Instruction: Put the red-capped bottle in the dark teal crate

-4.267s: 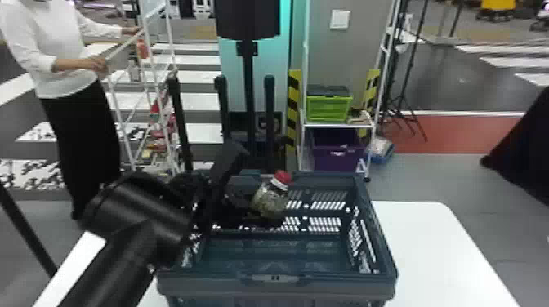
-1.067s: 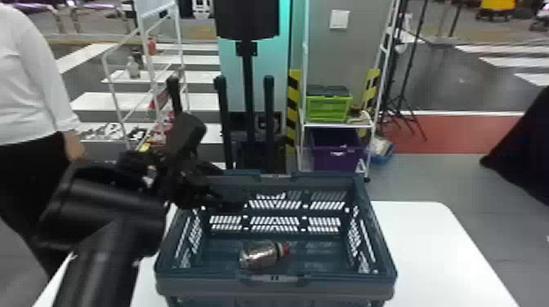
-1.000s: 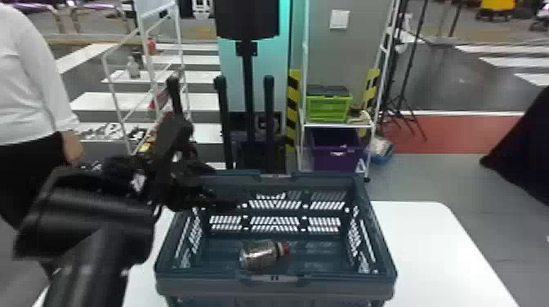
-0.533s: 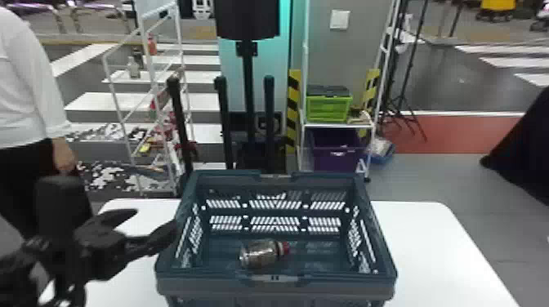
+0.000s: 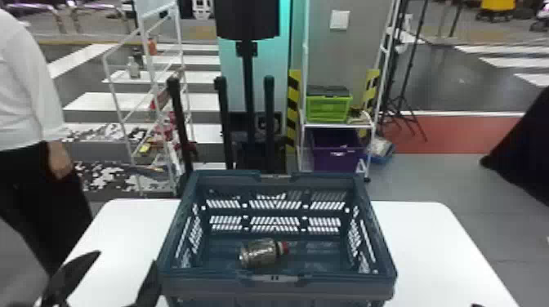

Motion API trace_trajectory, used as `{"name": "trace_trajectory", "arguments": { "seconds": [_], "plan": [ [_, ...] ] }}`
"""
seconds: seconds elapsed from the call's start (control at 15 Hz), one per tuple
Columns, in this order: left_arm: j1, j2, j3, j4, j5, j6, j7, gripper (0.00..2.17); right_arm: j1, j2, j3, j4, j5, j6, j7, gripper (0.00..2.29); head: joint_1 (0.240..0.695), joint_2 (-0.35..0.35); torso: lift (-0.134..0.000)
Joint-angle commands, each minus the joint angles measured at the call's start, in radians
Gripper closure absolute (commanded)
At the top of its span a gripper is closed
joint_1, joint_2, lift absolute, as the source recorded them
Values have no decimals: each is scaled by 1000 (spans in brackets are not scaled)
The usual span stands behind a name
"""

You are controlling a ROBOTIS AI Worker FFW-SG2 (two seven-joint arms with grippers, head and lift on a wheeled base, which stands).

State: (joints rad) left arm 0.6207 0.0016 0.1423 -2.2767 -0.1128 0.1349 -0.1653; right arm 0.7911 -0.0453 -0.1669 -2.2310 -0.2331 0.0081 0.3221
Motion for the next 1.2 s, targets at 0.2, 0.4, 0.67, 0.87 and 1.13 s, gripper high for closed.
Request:
{"name": "trace_trajectory", "arguments": {
  "seconds": [0.2, 0.4, 0.67, 0.87, 1.13],
  "plan": [
    [195, -4, -198, 154, -97, -519, 316, 147, -13, -24, 41, 14, 1, 3, 0, 147, 499, 0, 0],
    [223, -4, -313, 181, -74, -522, 517, 147, -20, -42, 53, 25, 0, 10, -3, 147, 499, 0, 0],
    [244, -4, -320, 195, -54, -534, 540, 147, -20, -47, 60, 25, -2, 7, -6, 147, 499, 0, 0],
    [246, -4, -320, 192, -54, -534, 543, 147, -21, -56, 58, 25, -2, 7, -17, 147, 499, 0, 0],
    [246, -4, -319, 186, -53, -531, 537, 147, -20, -61, 58, 24, 1, 7, -29, 147, 499, 0, 0]
  ]
}}
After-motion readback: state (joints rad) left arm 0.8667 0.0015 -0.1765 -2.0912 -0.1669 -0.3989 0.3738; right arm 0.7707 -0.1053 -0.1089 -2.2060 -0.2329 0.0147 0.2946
